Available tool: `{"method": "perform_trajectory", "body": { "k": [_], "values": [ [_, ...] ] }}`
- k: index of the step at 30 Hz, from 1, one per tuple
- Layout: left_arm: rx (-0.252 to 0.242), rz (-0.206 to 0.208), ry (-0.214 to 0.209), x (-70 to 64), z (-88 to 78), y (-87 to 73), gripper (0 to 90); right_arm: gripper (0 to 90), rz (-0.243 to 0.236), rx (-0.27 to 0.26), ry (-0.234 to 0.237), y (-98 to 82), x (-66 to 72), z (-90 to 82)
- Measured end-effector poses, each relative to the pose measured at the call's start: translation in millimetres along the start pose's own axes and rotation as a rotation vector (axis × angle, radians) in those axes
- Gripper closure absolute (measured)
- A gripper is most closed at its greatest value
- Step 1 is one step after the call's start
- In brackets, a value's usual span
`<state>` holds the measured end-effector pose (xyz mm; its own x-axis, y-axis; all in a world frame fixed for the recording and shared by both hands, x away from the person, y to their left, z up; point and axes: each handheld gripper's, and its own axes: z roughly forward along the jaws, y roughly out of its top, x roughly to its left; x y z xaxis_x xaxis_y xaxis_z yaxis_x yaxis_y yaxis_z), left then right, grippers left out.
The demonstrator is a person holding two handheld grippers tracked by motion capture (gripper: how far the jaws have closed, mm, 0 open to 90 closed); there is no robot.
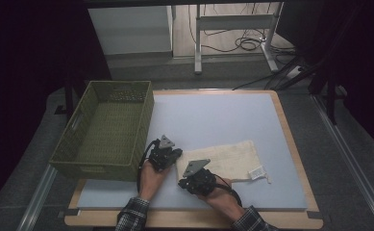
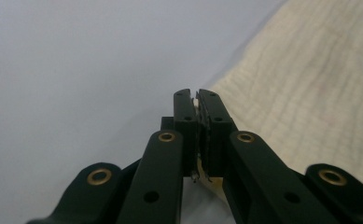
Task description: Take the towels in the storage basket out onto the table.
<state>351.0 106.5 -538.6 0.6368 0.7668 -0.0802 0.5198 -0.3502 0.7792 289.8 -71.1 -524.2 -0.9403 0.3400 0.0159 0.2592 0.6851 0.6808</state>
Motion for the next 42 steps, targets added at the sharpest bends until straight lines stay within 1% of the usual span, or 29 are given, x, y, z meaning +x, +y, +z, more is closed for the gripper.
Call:
{"method": "perform_trajectory", "body": {
  "k": [1,2,4,6,9,11,13,17,18,21,26,30,34,37,40,42],
  "values": [
    [-0.027,0.002,-0.005,-1.8,-2.6,2.9,87.1,85.3,0.003,-0.009,-0.001,0.8,0.1,-3.1],
    [-0.037,0.004,-0.009,-2.8,-4.0,5.2,87.2,85.4,0.003,-0.024,0.0,1.7,-0.6,-7.6],
    [-0.06,0.023,-0.012,-5.8,-7.5,14.4,87.1,85.4,0.007,-0.047,-0.004,3.1,-1.9,-16.8],
    [-0.067,0.029,-0.019,-6.9,-8.7,20.5,87.0,85.3,0.005,-0.065,-0.016,3.2,-3.5,-24.7],
    [-0.08,0.054,-0.025,-10.3,-7.5,33.1,86.8,85.3,0.008,-0.09,-0.04,1.3,-6.6,-37.9],
    [-0.086,0.062,-0.031,-12.4,-5.8,38.6,86.7,85.3,0.021,-0.112,-0.058,-3.1,-11.6,-49.8],
    [-0.097,0.065,-0.043,-15.1,-3.1,43.7,86.7,85.3,0.033,-0.122,-0.066,-6.5,-14.7,-56.6],
    [-0.113,0.085,-0.059,-23.5,4.9,55.3,86.7,85.3,0.061,-0.144,-0.093,-17.1,-22.6,-72.7],
    [-0.114,0.089,-0.063,-25.1,6.8,57.2,86.7,85.3,0.072,-0.15,-0.104,-22.0,-25.8,-78.2],
    [-0.104,0.117,-0.069,-31.7,15.6,64.6,86.7,85.3,0.094,-0.157,-0.126,-32.1,-31.9,-87.3],
    [-0.097,0.142,-0.091,-41.8,30.6,75.7,86.7,85.3,0.126,-0.164,-0.151,-46.9,-40.7,-97.7],
    [-0.092,0.168,-0.11,-52.1,43.1,85.8,86.6,85.2,0.166,-0.172,-0.155,-57.7,-46.1,-105.2],
    [-0.087,0.195,-0.121,-62.4,54.2,95.1,86.6,85.2,0.182,-0.17,-0.175,-66.7,-49.7,-112.1],
    [-0.073,0.22,-0.126,-70.3,63.0,102.2,86.6,85.1,0.192,-0.169,-0.2,-73.7,-52.5,-119.5],
    [-0.073,0.23,-0.135,-74.8,68.8,107.1,86.6,85.1,0.207,-0.17,-0.22,-80.0,-55.9,-126.3],
    [-0.07,0.246,-0.138,-79.2,73.8,111.4,86.6,85.2,0.222,-0.173,-0.236,-85.1,-58.5,-131.7]
  ]
}}
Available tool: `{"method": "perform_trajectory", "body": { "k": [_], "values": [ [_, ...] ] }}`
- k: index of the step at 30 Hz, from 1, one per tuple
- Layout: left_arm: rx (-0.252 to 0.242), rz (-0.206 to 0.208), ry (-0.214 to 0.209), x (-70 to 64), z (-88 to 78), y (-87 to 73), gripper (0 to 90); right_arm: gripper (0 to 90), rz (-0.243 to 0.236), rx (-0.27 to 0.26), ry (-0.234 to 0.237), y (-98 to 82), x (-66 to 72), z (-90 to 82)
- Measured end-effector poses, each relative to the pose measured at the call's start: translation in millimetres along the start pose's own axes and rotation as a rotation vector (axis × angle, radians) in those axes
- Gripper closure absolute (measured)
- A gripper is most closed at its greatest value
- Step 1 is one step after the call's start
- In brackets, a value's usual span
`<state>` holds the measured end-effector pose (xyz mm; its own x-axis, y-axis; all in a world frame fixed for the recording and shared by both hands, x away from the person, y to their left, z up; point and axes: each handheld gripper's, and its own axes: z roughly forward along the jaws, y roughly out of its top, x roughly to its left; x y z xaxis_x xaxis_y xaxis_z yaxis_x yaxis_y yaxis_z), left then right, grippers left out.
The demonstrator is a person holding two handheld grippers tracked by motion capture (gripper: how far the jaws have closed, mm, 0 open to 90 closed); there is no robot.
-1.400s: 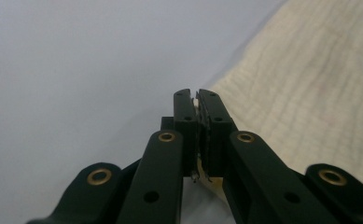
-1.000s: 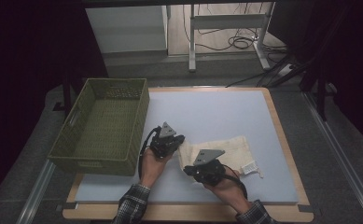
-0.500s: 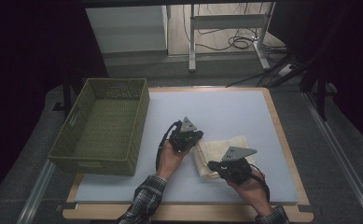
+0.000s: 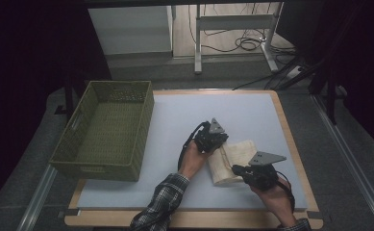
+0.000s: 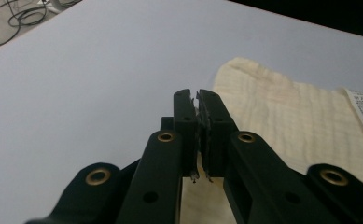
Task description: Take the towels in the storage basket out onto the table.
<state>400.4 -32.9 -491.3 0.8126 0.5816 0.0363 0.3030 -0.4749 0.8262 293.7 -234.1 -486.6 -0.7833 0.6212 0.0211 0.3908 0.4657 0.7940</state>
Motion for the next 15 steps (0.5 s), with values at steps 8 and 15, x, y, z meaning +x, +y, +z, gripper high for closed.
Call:
{"method": "perform_trajectory", "body": {
  "k": [8,15],
  "values": [
    [0.002,0.031,-0.024,-9.9,18.6,19.5,86.4,85.1,0.043,-0.016,-0.037,-8.3,-15.7,-19.8],
    [0.011,0.053,-0.045,-17.7,33.1,31.8,86.3,85.0,0.07,-0.007,-0.06,-16.9,-24.6,-27.7]
  ]
}}
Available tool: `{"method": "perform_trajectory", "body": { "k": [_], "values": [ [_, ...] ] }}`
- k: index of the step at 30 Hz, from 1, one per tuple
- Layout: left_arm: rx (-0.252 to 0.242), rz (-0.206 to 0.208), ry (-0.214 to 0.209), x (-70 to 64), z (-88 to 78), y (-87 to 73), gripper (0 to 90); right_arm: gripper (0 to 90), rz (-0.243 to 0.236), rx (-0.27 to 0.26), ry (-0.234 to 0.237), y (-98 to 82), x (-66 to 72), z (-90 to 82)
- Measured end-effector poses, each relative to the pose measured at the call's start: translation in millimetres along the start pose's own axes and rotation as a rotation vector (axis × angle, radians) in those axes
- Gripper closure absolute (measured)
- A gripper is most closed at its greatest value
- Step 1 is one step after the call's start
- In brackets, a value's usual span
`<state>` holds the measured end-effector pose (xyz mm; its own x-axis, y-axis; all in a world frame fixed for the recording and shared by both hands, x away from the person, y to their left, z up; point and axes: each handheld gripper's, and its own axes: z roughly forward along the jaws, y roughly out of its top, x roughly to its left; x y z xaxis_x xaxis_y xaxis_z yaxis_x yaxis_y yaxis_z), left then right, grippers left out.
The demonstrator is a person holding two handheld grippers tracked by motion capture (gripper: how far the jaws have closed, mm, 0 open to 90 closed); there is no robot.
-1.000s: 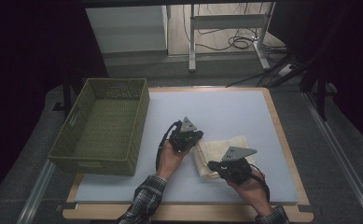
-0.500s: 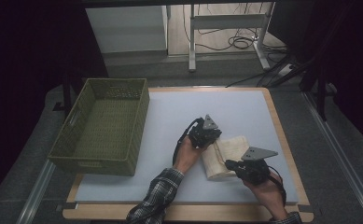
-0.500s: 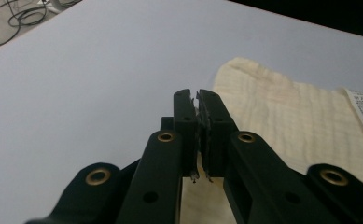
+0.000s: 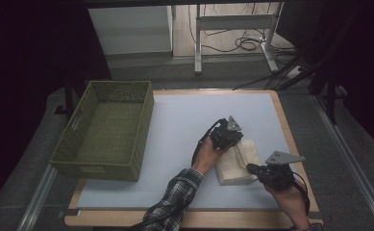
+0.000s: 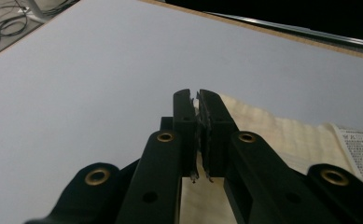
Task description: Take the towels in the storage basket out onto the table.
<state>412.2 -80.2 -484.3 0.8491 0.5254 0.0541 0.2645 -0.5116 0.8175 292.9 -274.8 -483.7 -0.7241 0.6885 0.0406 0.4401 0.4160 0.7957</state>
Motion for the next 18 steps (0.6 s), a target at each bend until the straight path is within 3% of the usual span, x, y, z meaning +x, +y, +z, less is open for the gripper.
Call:
{"method": "perform_trajectory", "body": {
  "k": [5,13,18],
  "values": [
    [0.017,0.009,-0.011,-3.2,8.9,4.4,86.0,84.9,0.011,0.014,-0.017,-5.9,-4.4,-1.2],
    [0.028,-0.02,-0.028,-4.7,25.6,0.1,84.9,84.3,0.032,0.031,-0.036,-16.2,-13.4,-0.4],
    [0.013,-0.064,-0.042,-3.7,31.9,-3.0,74.1,80.4,0.043,0.044,-0.034,-20.4,-17.1,2.1]
  ]
}}
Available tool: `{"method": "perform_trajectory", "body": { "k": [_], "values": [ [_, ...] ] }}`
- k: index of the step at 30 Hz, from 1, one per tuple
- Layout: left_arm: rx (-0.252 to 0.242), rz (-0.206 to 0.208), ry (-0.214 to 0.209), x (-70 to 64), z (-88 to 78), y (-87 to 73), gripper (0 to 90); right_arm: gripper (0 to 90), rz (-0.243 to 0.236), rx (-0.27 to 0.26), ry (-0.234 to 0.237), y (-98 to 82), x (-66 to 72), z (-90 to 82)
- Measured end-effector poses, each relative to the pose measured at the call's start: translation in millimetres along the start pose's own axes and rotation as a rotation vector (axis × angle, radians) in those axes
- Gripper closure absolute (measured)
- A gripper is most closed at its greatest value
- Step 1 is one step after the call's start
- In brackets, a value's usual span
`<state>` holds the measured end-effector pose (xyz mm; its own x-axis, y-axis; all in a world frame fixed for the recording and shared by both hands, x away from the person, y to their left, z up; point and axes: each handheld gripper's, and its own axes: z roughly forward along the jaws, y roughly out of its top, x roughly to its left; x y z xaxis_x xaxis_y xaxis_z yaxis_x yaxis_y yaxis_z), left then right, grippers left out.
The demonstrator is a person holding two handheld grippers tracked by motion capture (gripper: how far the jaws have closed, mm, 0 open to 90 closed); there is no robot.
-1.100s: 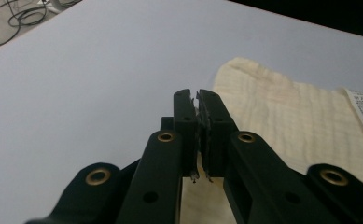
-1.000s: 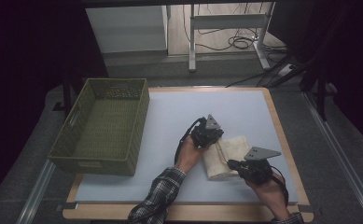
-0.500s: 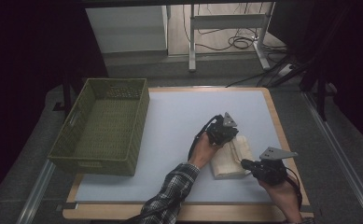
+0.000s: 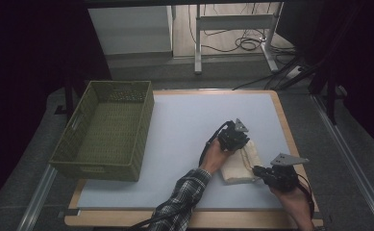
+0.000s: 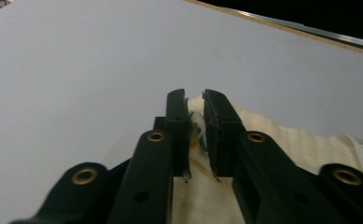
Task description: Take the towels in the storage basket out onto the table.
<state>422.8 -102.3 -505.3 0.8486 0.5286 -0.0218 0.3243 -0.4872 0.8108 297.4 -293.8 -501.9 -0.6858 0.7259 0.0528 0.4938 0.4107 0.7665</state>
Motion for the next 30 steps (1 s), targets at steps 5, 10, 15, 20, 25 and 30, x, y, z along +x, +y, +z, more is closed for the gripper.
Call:
{"method": "perform_trajectory", "body": {
  "k": [5,10,15,20,25,30],
  "values": [
    [-0.038,0.0,0.02,-1.0,-8.6,5.9,59.9,70.3,0.008,-0.002,-0.015,-1.1,-4.0,-1.8],
    [-0.063,0.023,0.053,-2.2,-26.9,13.5,50.9,66.4,0.016,-0.029,-0.06,-0.7,-11.9,-15.4],
    [-0.05,0.019,0.074,3.6,-39.5,5.3,48.2,63.0,0.03,-0.054,-0.104,1.8,-17.7,-25.5],
    [-0.039,-0.031,0.092,20.3,-59.7,-15.9,52.7,62.5,0.025,-0.046,-0.099,6.5,-14.1,-14.2],
    [-0.025,-0.061,0.089,30.5,-69.3,-31.7,55.7,64.2,0.009,0.01,-0.119,6.5,-11.3,7.1],
    [0.001,-0.084,0.088,38.3,-71.6,-49.3,55.6,87.6,0.031,0.049,-0.127,0.1,-13.5,14.3]
  ]
}}
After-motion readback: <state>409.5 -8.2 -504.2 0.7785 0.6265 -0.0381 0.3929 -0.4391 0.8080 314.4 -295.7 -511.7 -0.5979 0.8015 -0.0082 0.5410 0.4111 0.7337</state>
